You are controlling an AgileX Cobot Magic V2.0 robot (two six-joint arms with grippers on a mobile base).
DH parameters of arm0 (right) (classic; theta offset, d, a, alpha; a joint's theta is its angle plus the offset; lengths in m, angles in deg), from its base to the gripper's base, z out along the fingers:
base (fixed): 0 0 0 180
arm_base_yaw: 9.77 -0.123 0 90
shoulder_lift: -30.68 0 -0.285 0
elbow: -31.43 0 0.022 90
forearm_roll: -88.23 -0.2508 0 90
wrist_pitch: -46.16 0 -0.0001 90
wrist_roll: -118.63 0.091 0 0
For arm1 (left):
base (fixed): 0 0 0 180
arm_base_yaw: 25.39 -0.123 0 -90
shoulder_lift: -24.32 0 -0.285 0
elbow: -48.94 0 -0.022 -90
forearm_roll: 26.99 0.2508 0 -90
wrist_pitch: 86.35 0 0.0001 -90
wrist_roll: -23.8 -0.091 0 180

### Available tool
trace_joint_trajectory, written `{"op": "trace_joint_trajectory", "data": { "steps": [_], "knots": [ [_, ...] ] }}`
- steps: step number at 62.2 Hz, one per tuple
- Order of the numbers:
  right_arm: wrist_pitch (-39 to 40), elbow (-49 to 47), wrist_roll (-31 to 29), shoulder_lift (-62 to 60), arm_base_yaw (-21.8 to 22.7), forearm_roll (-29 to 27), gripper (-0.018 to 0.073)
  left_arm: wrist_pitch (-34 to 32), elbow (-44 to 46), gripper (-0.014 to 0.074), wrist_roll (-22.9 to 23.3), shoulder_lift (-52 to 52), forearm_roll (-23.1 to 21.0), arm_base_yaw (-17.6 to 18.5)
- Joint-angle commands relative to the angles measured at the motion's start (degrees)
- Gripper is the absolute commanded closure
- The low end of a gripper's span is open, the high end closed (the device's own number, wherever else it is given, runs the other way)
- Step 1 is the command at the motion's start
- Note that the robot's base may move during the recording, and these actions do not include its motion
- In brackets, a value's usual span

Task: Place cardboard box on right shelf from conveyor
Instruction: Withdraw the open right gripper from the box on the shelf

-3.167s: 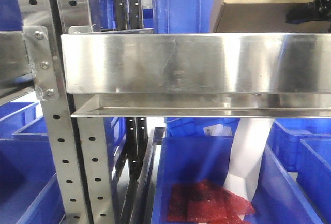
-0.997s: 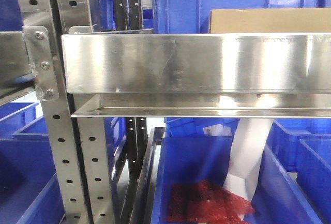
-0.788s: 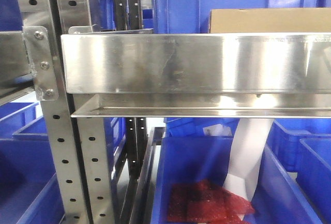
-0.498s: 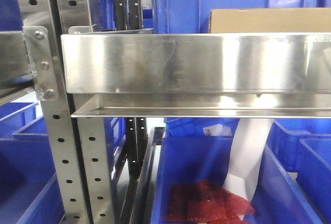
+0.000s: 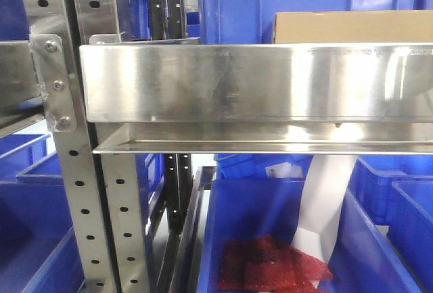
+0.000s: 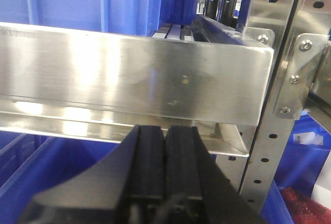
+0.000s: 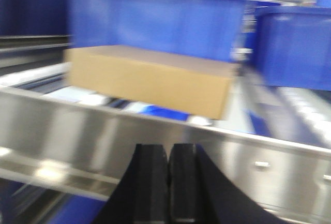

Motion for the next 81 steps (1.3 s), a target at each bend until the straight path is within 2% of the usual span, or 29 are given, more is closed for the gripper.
{"op": "trace_joint_trajectory", "data": {
  "steps": [1,9,13,81],
  "knots": [
    [9.1,0.5,1.5,-0.1,3.3,0.1,0.0529,-4.7,0.2,0.0715,0.1,0.6,-0.1,0.3],
    [18.2,7.6,5.6,-0.8,5.4,0.1,0.0529,-4.7,0.2,0.0715,0.1,0.6,-0.1,0.3],
    [14.4,7.1,5.8,-0.8,5.5,0.4,0.0529,-4.7,0.2,0.0715,0.1,0.6,-0.1,0.3],
    [16.2,7.1,5.8,-0.8,5.5,0.4,0.0529,-4.7,0.2,0.0715,0.1,0.6,-0.1,0.3]
  ]
}}
